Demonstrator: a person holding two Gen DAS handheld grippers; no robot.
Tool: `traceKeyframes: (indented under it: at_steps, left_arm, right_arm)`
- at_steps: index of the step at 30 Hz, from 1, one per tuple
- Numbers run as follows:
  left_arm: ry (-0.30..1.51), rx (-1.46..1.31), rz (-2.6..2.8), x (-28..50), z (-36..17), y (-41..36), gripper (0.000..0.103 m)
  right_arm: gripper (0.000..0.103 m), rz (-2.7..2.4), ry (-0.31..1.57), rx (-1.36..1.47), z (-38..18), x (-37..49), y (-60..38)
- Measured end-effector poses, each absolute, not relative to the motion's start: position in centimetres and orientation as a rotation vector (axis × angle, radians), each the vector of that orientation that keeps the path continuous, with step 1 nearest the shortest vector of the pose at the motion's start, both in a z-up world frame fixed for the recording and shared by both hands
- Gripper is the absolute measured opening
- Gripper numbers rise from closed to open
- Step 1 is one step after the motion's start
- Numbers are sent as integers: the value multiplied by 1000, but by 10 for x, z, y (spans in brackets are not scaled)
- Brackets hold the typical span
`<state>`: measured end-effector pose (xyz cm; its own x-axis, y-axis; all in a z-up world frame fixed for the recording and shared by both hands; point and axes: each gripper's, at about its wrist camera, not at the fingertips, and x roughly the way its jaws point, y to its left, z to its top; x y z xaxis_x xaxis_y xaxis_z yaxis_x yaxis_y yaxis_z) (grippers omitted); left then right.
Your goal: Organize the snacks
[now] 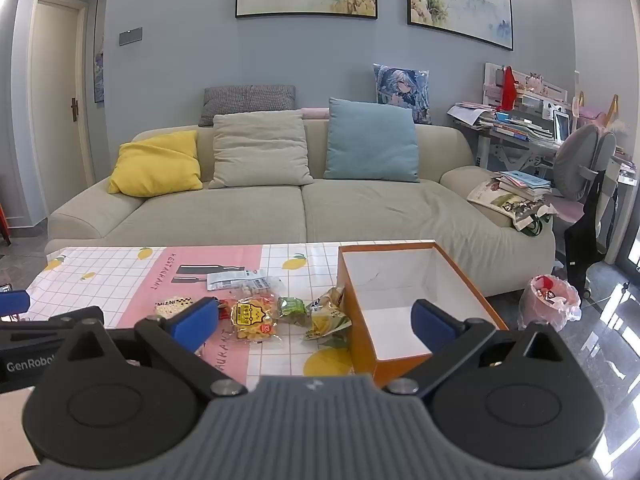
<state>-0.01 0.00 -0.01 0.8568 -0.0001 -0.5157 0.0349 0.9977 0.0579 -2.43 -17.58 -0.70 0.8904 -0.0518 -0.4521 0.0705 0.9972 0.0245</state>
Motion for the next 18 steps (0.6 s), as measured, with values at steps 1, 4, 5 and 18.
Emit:
traceKeyframes:
  at_steps: [1, 4, 5, 18]
  left_arm:
    - [542, 66, -18, 0, 0, 0, 101]
    - [542, 67, -18, 0, 0, -1, 101]
    - [542, 67, -18, 0, 0, -1, 101]
    - [543, 68, -19, -1, 0, -1, 101]
  right_arm:
    - [100, -64, 469, 41, -7, -24, -176]
    - [100, -63, 469, 41, -7, -24, -176]
    - [100, -63, 469, 41, -7, -24, -176]
    - [100, -63, 470, 42, -7, -24, -177]
